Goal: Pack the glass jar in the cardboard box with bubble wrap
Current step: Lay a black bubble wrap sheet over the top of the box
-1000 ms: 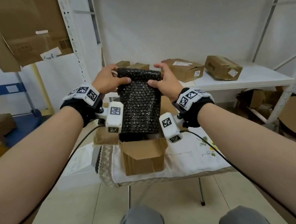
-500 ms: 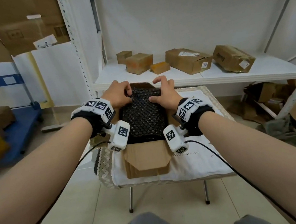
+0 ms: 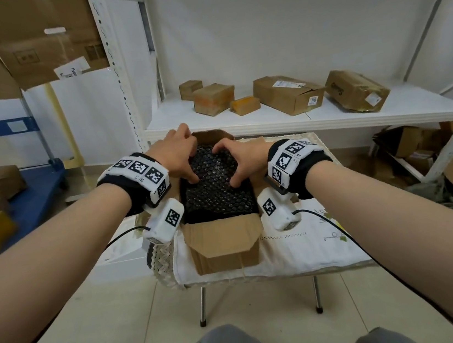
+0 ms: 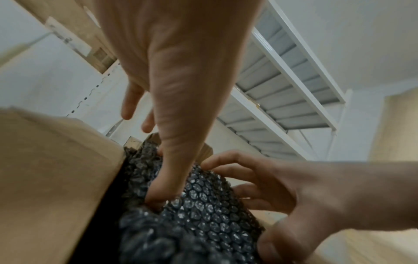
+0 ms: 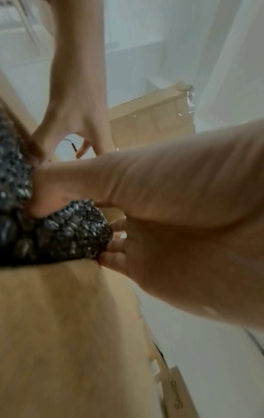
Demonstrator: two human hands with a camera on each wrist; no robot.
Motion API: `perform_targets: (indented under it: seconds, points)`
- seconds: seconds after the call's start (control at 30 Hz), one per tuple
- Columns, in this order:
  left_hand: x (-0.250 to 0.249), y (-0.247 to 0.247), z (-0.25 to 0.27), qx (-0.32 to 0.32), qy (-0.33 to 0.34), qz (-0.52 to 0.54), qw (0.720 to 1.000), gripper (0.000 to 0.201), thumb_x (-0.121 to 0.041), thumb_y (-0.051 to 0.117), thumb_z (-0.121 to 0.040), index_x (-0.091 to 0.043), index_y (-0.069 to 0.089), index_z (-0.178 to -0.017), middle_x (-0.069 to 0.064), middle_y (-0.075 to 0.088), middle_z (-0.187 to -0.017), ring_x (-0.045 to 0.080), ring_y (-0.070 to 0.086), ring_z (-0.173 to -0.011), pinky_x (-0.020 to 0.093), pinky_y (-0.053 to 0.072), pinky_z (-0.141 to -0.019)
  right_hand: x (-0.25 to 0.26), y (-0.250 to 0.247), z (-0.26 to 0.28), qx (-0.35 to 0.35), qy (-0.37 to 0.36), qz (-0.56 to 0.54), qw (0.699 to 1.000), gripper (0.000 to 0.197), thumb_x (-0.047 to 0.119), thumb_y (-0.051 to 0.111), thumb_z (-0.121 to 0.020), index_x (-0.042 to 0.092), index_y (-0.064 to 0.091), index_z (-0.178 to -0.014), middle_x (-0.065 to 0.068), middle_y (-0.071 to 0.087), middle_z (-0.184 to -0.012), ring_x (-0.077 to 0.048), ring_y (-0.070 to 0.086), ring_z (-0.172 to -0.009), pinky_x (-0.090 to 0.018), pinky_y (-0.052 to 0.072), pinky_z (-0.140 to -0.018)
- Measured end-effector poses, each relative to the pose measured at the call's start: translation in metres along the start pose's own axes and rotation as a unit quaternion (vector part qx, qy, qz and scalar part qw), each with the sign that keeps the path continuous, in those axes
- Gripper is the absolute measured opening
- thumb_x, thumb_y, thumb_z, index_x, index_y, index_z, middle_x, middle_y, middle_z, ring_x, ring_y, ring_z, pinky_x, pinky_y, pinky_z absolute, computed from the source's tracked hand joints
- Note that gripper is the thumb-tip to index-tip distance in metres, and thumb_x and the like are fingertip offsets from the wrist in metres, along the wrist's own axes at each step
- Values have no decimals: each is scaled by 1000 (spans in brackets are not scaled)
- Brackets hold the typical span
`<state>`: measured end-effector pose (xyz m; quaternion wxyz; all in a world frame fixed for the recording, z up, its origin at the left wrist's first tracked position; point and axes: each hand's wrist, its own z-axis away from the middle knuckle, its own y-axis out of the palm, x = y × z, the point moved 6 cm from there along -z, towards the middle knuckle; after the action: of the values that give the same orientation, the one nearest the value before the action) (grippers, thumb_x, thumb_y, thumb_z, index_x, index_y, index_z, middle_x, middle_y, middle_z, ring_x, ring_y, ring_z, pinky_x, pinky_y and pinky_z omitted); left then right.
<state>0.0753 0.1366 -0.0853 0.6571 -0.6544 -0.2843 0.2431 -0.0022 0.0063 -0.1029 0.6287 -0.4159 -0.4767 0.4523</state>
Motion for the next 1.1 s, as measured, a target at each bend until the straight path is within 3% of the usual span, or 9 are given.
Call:
perform_targets:
  seconds: [0.13, 0.43, 0.5, 0.6, 0.73, 0.83, 0.9, 1.03, 1.1]
  points:
    - [-20, 1, -1, 16, 69, -58, 996, 67, -36, 86, -64, -27, 49, -119, 0, 38, -129, 23, 42, -117, 38, 45, -89, -3, 4, 0, 25, 7, 30, 999, 96, 31, 87, -71, 30, 26, -145, 1, 53, -122, -20, 54, -96, -32, 44, -79]
    - [-31, 13, -9, 145, 76, -119, 979, 76, -39, 86, -62, -24, 46, -125, 0, 41, -121, 23, 51, -108, 41, 49, -91, 1, 14, -11, 14, 26, 129, 991, 103, 52, 91, -53, 36, 31, -134, -8, 41, -113, -32, 53, -100, -45, 52, -89]
    - [-31, 18, -13, 157, 78, -124, 977, 75, -39, 86, -63, -22, 47, -126, 1, 45, -123, 22, 51, -111, 39, 48, -92, 4, 15, -13, 4, 15, 146, 989, 105, 55, 91, -48, 34, 31, -130, -11, 47, -117, -34, 56, -104, -49, 54, -89]
    - [-34, 24, -20, 185, 83, -113, 973, 73, -35, 85, -65, -20, 50, -127, 2, 53, -124, 23, 53, -114, 39, 47, -97, 8, 16, -13, 7, -1, 171, 985, 104, 53, 92, -50, 23, 31, -129, -11, 59, -111, -32, 63, -97, -47, 56, -85]
    - [-29, 34, -34, 223, 70, -104, 967, 75, -35, 83, -69, -25, 46, -133, -4, 54, -123, 21, 52, -117, 33, 43, -99, 8, 20, -14, -16, -6, 173, 985, 109, 49, 95, -47, 16, 33, -131, -11, 44, -125, -35, 59, -105, -50, 55, -89]
    - [-24, 37, -38, 248, 57, -96, 962, 73, -33, 81, -73, -28, 45, -136, -1, 54, -130, 19, 52, -112, 32, 44, -97, 4, 24, -17, -13, -7, 153, 988, 105, 46, 94, -52, 13, 36, -132, -11, 47, -127, -33, 55, -113, -47, 50, -95]
    - [-23, 39, -41, 271, 53, -80, 958, 73, -30, 80, -76, -27, 43, -139, 1, 52, -132, 19, 54, -111, 32, 47, -94, 0, 24, -20, -9, -3, 130, 991, 100, 43, 94, -55, 12, 40, -133, -10, 52, -129, -30, 54, -117, -43, 48, -99]
    - [-21, 39, -39, 315, 60, -74, 944, 87, -28, 84, -71, -28, 38, -144, -2, 49, -141, 23, 54, -124, 41, 44, -106, -1, 21, -22, -6, -8, 107, 994, 102, 39, 94, -56, 17, 41, -141, -9, 58, -131, -29, 56, -121, -42, 51, -98]
    - [-22, 39, -37, 317, 67, -82, 943, 87, -23, 85, -71, -23, 38, -144, -2, 49, -141, 18, 50, -126, 37, 42, -108, 1, 20, -23, -5, -18, 118, 993, 105, 41, 93, -57, 19, 38, -144, -9, 57, -133, -30, 56, -121, -43, 51, -98]
